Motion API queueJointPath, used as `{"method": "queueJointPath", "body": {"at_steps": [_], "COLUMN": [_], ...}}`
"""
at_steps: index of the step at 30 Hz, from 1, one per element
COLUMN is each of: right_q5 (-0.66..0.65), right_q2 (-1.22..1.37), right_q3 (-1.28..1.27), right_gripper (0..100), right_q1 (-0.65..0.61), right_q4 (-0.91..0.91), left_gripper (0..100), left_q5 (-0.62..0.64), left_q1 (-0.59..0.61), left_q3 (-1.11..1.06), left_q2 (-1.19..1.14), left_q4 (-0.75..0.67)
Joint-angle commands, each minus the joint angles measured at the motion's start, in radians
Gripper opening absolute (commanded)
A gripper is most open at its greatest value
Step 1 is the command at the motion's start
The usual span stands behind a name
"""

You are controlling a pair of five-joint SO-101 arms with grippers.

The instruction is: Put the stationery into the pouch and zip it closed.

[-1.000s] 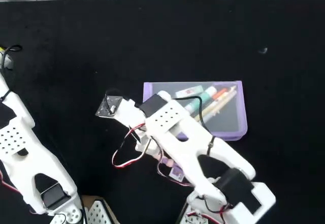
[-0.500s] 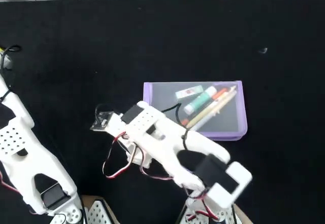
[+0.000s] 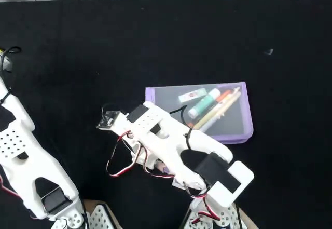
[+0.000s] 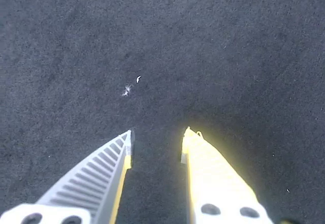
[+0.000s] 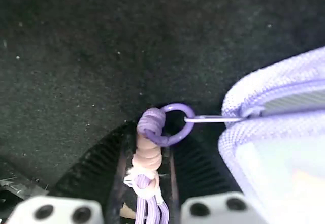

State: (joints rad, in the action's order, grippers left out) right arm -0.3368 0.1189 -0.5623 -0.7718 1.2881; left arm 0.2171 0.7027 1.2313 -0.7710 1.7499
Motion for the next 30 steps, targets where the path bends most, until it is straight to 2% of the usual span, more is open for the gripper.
{"method": "queueJointPath", "body": {"at_steps": [1, 8, 15, 22, 30], "right_q5": [0.008, 0.008, 0.008, 0.005, 0.003], "right_q2": [-0.013, -0.004, 0.036, 0.248, 0.476], "right_q3": [0.090, 0.559, 0.957, 1.336, 1.850], "right_gripper": [1.1, 1.1, 1.1, 1.1, 1.1], "right_q1": [0.011, 0.011, 0.054, 0.158, 0.207], "right_q4": [0.025, 0.201, 0.218, 0.218, 0.282], "left_gripper": [17, 17, 17, 17, 17], "left_q5": [-0.012, -0.012, -0.012, -0.086, -0.083], "left_q1": [0.007, 0.004, -0.008, -0.113, -0.223], "left_q3": [-0.002, 0.001, -0.001, -0.002, -0.004], "left_q2": [0.015, 0.017, 0.017, 0.020, 0.017], "left_q4": [-0.011, -0.008, -0.006, 0.011, 0.011]}}
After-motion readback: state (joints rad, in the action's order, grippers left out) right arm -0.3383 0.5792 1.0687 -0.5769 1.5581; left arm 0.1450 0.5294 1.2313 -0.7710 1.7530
